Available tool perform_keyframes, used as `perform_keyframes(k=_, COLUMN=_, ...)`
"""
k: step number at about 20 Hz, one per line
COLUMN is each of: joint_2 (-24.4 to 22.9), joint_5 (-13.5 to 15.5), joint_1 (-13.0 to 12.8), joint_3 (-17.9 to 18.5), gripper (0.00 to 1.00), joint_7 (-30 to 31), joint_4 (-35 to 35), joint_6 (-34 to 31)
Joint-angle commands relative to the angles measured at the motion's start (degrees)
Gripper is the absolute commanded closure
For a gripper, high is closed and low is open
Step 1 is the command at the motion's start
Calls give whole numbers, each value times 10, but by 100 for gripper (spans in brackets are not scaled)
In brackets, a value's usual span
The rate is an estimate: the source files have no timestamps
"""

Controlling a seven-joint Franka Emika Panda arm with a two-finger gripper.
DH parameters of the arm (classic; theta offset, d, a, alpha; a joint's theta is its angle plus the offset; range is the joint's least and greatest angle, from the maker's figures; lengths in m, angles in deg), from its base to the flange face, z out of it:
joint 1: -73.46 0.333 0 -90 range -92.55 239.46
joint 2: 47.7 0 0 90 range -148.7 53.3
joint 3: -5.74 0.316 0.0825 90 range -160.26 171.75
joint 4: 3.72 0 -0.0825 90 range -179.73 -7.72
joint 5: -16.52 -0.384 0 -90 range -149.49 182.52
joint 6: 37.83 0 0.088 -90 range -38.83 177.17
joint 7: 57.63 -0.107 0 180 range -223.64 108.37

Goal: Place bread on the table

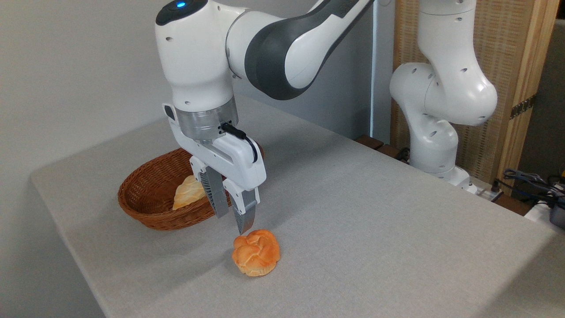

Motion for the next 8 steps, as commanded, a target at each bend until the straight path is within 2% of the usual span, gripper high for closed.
perform_keyframes(k=1, joint_2=-11, joint_5=-19, joint_1=-5, joint_3=-1, gripper=0, joint_7=-8, joint_4=6, joint_6=0)
perform_keyframes(k=3, joint_2=-16, joint_5=-30, joint_1=-9, joint_3=-4, gripper=0, joint_7=-7, joint_4=20, joint_6=7)
perform_keyframes(k=8, joint_2=-17, joint_5=-21, joint_1=-10, joint_3=-4, gripper=0, joint_7=-7, joint_4=56, joint_6=7)
